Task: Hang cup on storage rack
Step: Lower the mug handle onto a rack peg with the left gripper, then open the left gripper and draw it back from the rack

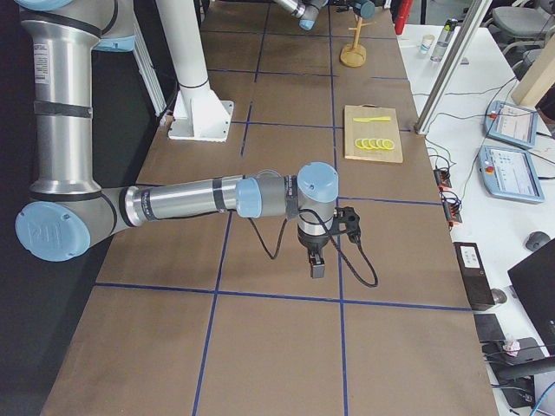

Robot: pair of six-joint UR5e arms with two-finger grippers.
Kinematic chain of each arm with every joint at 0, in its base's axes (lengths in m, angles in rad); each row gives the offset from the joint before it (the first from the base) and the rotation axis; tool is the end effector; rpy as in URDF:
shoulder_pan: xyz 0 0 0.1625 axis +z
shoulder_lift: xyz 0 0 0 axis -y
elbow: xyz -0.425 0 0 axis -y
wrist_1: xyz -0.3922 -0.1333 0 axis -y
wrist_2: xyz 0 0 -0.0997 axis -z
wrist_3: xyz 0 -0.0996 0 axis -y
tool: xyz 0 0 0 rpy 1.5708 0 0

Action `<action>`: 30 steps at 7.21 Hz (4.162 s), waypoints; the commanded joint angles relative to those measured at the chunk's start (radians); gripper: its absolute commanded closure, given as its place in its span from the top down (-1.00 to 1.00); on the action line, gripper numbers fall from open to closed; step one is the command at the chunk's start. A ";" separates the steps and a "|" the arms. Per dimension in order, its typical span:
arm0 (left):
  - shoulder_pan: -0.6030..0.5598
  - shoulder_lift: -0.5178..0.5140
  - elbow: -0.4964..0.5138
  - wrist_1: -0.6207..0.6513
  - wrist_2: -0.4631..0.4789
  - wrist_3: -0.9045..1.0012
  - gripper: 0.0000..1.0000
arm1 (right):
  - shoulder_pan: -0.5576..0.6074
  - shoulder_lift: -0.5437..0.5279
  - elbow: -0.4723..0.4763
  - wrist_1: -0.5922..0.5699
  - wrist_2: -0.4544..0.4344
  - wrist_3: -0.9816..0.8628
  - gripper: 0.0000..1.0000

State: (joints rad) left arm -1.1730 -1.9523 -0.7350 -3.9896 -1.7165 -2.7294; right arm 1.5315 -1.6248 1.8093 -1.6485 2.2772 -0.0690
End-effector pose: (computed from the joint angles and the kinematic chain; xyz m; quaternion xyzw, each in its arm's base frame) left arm 0.1087 -0.5655 0.5992 -0.0344 0.8298 -0.4850 0.2738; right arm 0.0501 -0.4721 0.5796 0.0552 -0.3446 -0.0691 0.9346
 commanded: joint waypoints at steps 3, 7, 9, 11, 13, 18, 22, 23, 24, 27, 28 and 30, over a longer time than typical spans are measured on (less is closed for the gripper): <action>0.021 0.000 0.019 -0.002 -0.002 0.003 1.00 | 0.004 -0.009 0.025 -0.002 -0.004 0.003 1.00; 0.018 0.082 -0.091 -0.011 -0.014 0.016 1.00 | 0.004 -0.010 0.021 -0.004 -0.004 0.003 1.00; 0.000 0.117 -0.182 -0.007 -0.198 0.187 1.00 | 0.004 -0.012 0.021 -0.004 -0.002 0.003 1.00; -0.084 0.119 -0.231 0.018 -0.384 0.218 1.00 | 0.004 -0.012 0.015 -0.005 -0.002 0.003 1.00; -0.217 0.118 -0.320 0.186 -0.746 0.560 1.00 | 0.004 -0.012 0.010 -0.005 -0.002 0.003 1.00; -0.280 0.131 -0.314 0.475 -0.879 1.487 1.00 | 0.004 -0.012 -0.019 -0.004 -0.001 0.003 1.00; -0.364 0.164 -0.319 0.944 -0.772 2.395 1.00 | 0.004 -0.012 -0.033 -0.004 0.004 0.003 1.00; -0.363 0.168 -0.322 1.057 -0.688 2.583 1.00 | 0.004 -0.012 -0.033 -0.002 0.004 0.003 1.00; -0.364 0.167 -0.330 1.187 -0.605 2.769 1.00 | 0.004 -0.010 -0.034 -0.004 0.002 0.002 1.00; -0.364 0.165 -0.468 1.674 -0.483 2.999 1.00 | 0.004 -0.012 -0.033 -0.002 0.002 0.000 1.00; -0.373 0.165 -0.486 1.843 -0.477 3.001 1.00 | 0.004 -0.012 -0.033 -0.004 0.005 0.000 1.00; -0.376 0.170 -0.489 2.097 -0.501 2.990 1.00 | 0.004 -0.012 -0.034 -0.004 0.007 0.000 1.00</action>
State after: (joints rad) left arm -1.5459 -1.7846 -1.2153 -2.0598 -2.2011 0.2637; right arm 1.5355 -1.6374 1.7756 -1.6519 2.2832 -0.0689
